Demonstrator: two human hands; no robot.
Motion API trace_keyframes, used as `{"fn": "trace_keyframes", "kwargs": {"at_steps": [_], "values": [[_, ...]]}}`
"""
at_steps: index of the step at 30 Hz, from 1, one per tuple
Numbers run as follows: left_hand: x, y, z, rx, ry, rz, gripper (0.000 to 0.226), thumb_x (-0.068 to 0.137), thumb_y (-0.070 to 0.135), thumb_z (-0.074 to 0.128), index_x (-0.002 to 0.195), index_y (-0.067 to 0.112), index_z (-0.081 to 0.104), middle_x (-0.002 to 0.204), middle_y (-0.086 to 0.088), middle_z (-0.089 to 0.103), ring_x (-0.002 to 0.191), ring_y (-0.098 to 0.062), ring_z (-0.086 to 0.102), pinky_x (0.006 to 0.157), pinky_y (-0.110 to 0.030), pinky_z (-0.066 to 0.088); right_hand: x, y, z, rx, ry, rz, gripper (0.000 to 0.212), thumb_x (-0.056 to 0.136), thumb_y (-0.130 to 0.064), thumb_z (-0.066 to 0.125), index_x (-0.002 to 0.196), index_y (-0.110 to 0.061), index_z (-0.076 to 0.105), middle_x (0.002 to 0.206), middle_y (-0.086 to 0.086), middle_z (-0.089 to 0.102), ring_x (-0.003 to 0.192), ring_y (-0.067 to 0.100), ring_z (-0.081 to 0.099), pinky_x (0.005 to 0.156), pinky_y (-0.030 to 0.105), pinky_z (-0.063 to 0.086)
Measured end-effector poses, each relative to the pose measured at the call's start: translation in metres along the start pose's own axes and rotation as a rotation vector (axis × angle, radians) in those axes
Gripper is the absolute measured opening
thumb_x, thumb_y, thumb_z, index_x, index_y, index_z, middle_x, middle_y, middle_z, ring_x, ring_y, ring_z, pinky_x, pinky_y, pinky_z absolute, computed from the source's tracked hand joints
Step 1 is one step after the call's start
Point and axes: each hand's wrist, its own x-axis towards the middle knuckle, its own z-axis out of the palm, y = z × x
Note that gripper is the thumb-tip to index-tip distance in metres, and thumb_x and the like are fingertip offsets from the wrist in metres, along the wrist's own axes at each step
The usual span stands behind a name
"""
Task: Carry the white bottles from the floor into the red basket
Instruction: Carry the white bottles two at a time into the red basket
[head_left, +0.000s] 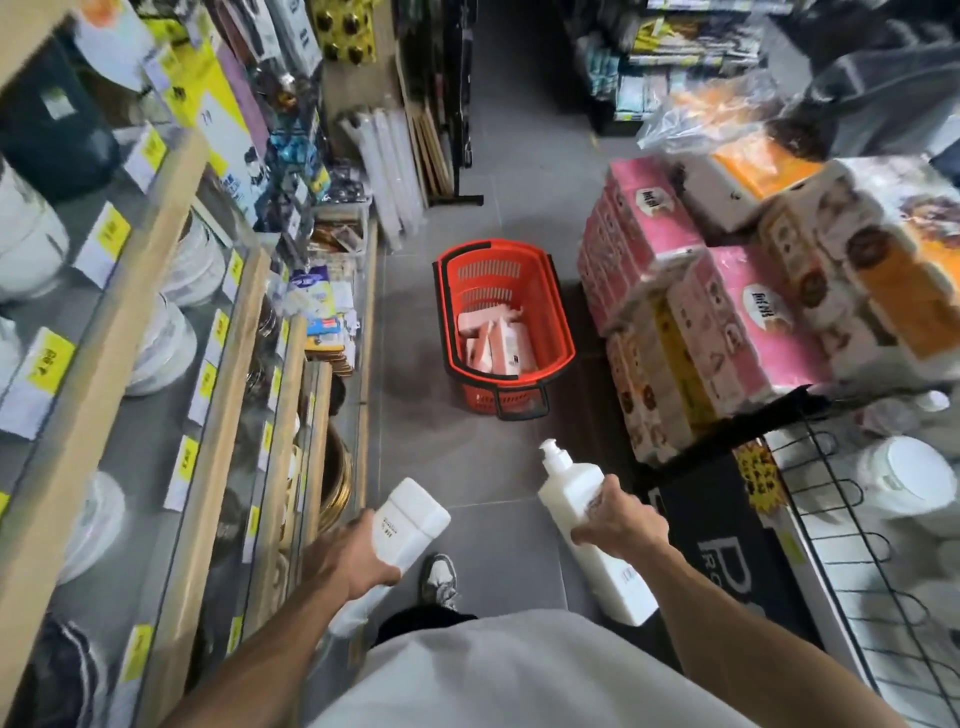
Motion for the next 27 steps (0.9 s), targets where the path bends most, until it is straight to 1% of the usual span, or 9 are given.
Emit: {"fn": "trace_keyframes", "kwargs": {"at_steps": [3,6,10,15,17,22,27], "values": [[0.026,-0.001,-0.015,0.047,-0.004,0.036,0.077,0.066,0.061,0.077,0.127,0.030,0.042,0.121,0.005,0.062,0.093,-0.019,0.057,0.069,-0.028,0.039,0.010,-0.016,-0.011,0.045,-0.002,0.051,0.077,0.061,-0.060,0.077,0.116,-0.027,0.034,0.099,-0.005,0.061,0.090,0.023,0.064,0.082,0.040,0.057],[0.052,0.003,-0.033,0.069,-0.016,0.064,0.079,0.068,0.061,0.078,0.131,0.029,0.042,0.124,0.002,0.063,0.104,-0.023,0.061,0.073,-0.030,0.040,0.021,-0.028,-0.022,0.057,-0.004,0.085,0.073,0.063,-0.057,0.076,0.114,-0.026,0.034,0.099,-0.004,0.060,0.090,0.024,0.064,0.082,0.040,0.056],[0.084,0.009,-0.059,0.052,-0.008,0.091,0.076,0.068,0.059,0.078,0.129,0.029,0.042,0.123,0.002,0.065,0.102,-0.023,0.065,0.068,-0.028,0.036,0.038,-0.045,-0.029,0.080,-0.020,0.098,0.072,0.061,-0.057,0.075,0.113,-0.027,0.033,0.098,-0.004,0.060,0.088,0.023,0.065,0.082,0.042,0.058],[0.132,0.023,-0.094,0.030,0.024,0.109,0.073,0.067,0.058,0.078,0.124,0.027,0.044,0.121,0.000,0.066,0.100,-0.025,0.065,0.069,-0.028,0.037,0.074,-0.063,-0.046,0.088,-0.046,0.100,0.071,0.063,-0.055,0.076,0.112,-0.026,0.034,0.099,-0.004,0.060,0.088,0.023,0.065,0.083,0.041,0.057],[0.151,0.031,-0.105,0.009,0.056,0.117,0.074,0.067,0.057,0.078,0.125,0.028,0.044,0.120,0.000,0.067,0.100,-0.026,0.065,0.068,-0.028,0.037,0.093,-0.070,-0.055,0.099,-0.053,0.112,0.070,0.064,-0.053,0.075,0.113,-0.024,0.034,0.099,-0.004,0.060,0.090,0.024,0.065,0.083,0.039,0.056],[0.200,0.055,-0.136,-0.025,0.071,0.117,0.075,0.066,0.056,0.078,0.127,0.029,0.044,0.122,0.000,0.066,0.101,-0.028,0.064,0.069,-0.031,0.040,0.147,-0.083,-0.079,0.130,-0.078,0.129,0.070,0.063,-0.054,0.075,0.112,-0.025,0.035,0.095,-0.005,0.059,0.088,0.024,0.064,0.079,0.036,0.053],[0.251,0.080,-0.172,-0.025,0.072,0.105,0.076,0.065,0.055,0.078,0.128,0.031,0.044,0.118,0.001,0.067,0.100,-0.027,0.065,0.073,-0.030,0.045,0.203,-0.100,-0.110,0.164,-0.094,0.127,0.071,0.059,-0.057,0.075,0.110,-0.027,0.036,0.097,-0.006,0.062,0.089,0.023,0.065,0.080,0.037,0.055]]}}
